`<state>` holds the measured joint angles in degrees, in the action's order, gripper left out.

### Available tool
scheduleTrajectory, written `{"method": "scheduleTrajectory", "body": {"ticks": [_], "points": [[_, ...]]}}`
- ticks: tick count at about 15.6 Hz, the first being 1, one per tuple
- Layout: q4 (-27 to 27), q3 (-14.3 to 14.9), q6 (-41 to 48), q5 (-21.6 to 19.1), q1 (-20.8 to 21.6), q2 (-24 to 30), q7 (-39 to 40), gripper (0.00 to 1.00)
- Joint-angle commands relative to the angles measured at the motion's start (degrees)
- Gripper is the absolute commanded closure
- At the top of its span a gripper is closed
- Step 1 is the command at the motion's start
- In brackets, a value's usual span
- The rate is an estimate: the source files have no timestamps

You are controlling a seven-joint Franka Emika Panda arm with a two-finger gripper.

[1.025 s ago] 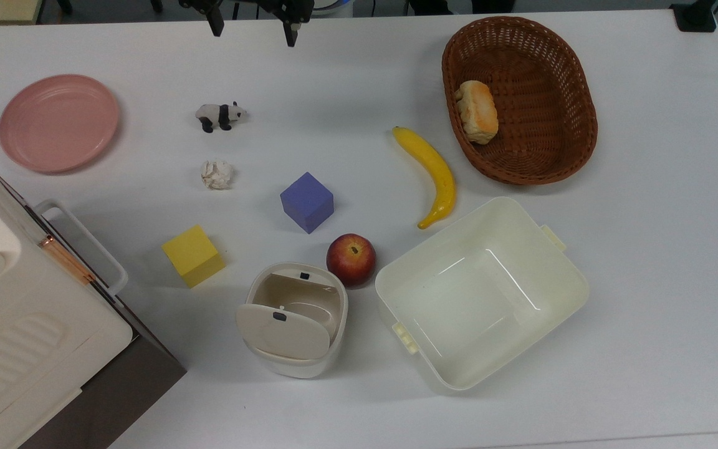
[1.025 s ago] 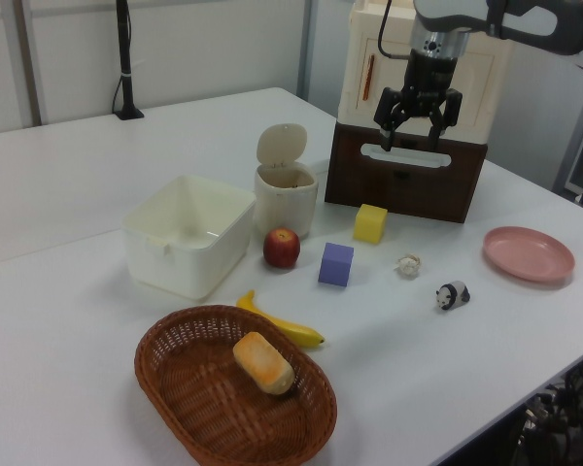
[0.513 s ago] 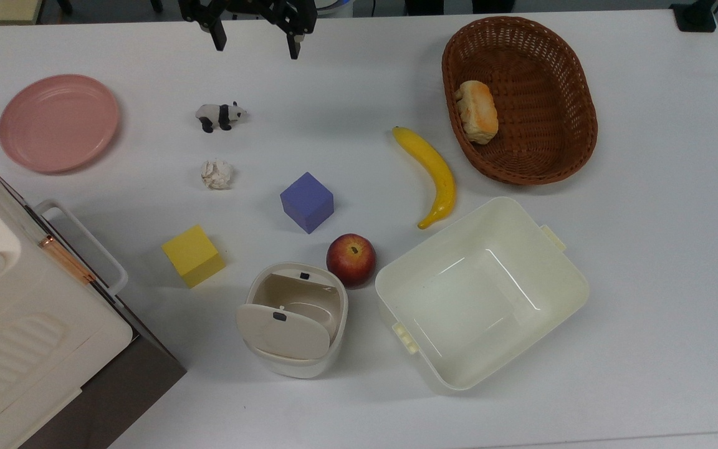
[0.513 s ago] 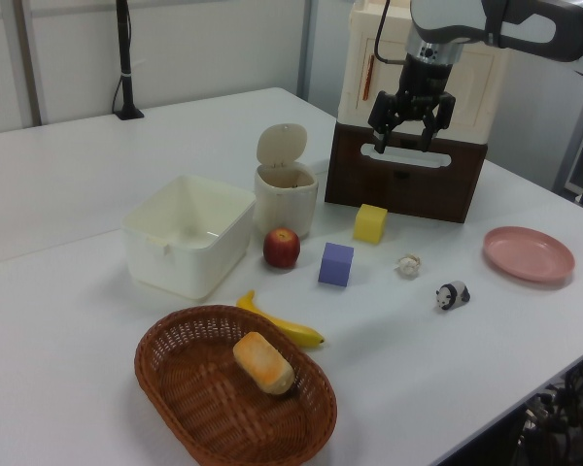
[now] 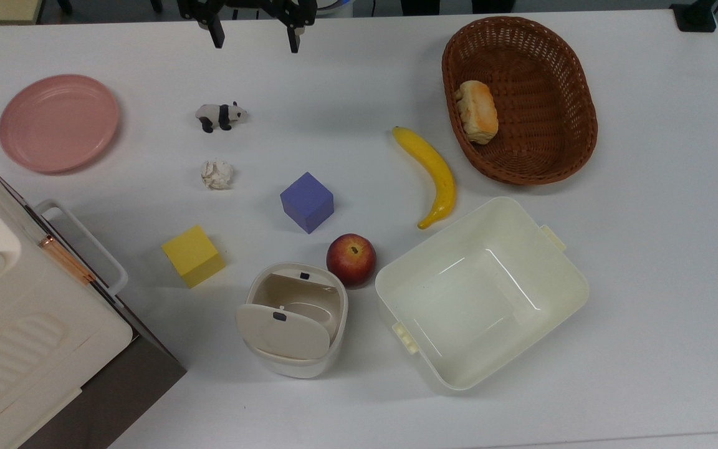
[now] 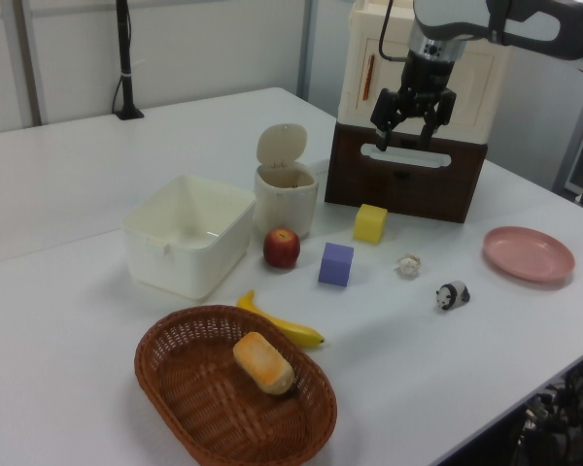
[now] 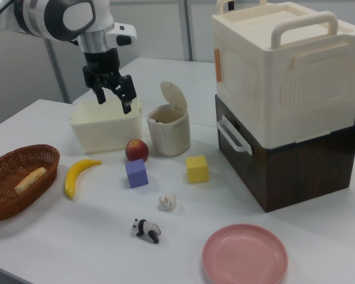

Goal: Grab it up and put it in the trash

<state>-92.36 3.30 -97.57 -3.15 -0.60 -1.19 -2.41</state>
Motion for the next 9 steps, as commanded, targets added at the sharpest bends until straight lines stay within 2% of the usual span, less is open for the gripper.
{"method": "scheduleTrajectory", "body": {"ticks": [1, 5, 9], "points": [[-1.9, 0.3, -0.9, -0.3, -0.1, 1.6, 0.6, 0.00], [-3.1, 0.3, -0.8, -0.1, -3.8, 2.9, -1.1, 0.00], [-5.9, 0.3, -3.1, 0.4, -8.1, 3.0, -6.1, 0.00]]}}
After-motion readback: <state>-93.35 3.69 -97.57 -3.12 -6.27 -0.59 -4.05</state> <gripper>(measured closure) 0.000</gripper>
